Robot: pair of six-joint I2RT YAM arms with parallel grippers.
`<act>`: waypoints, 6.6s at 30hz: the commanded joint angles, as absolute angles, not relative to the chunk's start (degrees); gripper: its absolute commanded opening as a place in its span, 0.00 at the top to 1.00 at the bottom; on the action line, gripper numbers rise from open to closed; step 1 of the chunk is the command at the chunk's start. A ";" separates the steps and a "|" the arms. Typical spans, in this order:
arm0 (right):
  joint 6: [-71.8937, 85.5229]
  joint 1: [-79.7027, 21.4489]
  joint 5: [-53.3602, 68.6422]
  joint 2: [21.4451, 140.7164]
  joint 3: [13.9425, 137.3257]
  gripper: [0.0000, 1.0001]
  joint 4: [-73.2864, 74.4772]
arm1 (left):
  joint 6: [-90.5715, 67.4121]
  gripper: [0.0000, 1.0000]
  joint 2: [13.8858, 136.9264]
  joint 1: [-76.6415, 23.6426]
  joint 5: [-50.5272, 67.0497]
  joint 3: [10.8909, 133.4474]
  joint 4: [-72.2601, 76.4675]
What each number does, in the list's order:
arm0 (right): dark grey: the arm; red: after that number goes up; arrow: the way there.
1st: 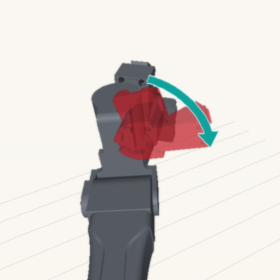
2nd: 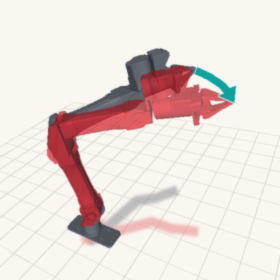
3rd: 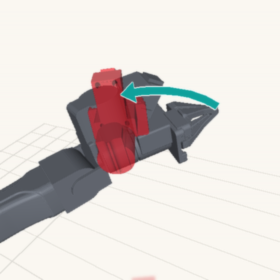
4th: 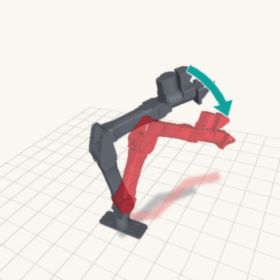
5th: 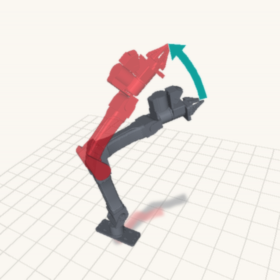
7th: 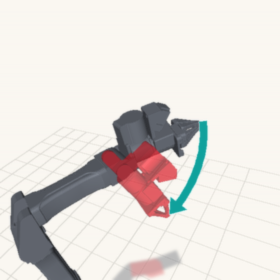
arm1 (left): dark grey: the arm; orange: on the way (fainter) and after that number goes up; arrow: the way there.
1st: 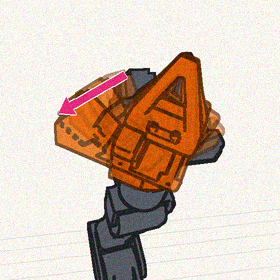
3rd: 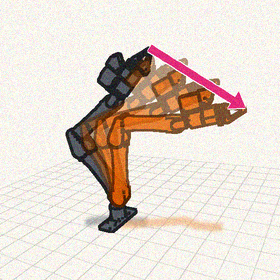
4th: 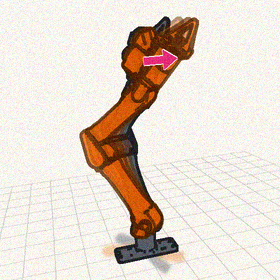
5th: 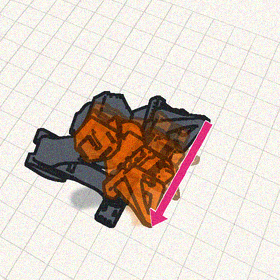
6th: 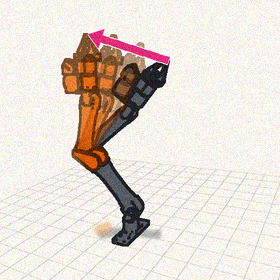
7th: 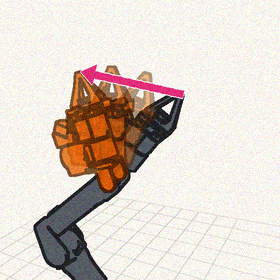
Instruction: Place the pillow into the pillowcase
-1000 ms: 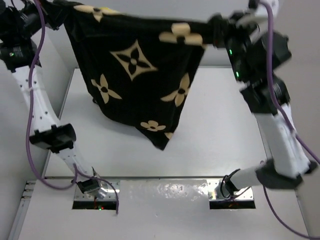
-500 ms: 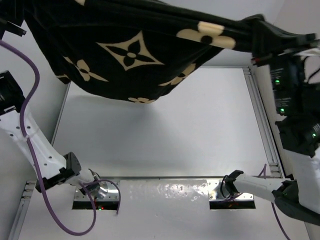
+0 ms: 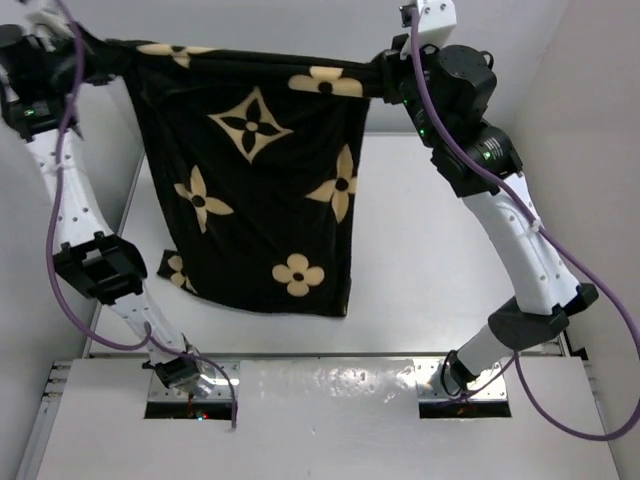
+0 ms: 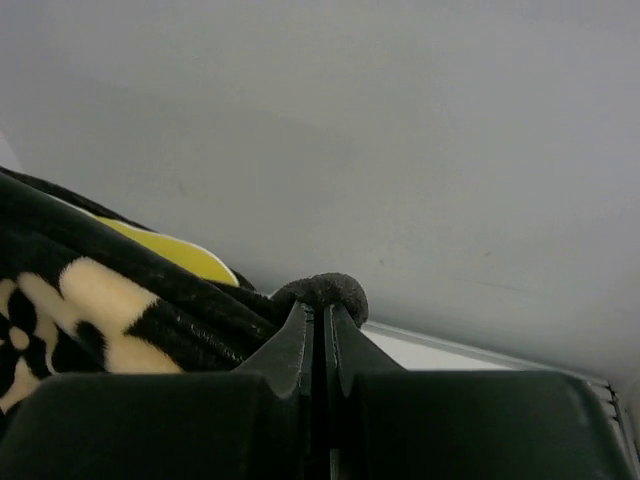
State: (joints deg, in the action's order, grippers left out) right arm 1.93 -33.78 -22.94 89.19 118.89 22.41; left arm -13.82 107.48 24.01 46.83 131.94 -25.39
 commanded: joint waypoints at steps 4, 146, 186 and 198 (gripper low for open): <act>-3.34 -33.31 -26.81 75.52 124.75 1.00 -3.11 | -29.28 1.00 96.42 42.70 39.82 144.05 8.96; 8.56 -20.45 0.36 100.78 92.94 0.01 26.27 | 24.27 0.25 94.04 16.25 23.11 87.03 -55.02; 20.40 4.58 -19.15 112.96 95.34 0.01 25.16 | 16.35 0.06 121.32 12.38 14.94 114.10 -47.55; 46.80 5.17 -16.00 75.08 43.89 0.05 25.32 | 20.73 0.00 103.54 22.85 18.90 80.19 -44.47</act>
State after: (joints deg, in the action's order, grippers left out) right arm 36.16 4.29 -16.91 78.74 52.97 25.02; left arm 17.69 105.12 24.77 16.91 86.78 -44.53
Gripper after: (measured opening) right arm 0.960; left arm 0.996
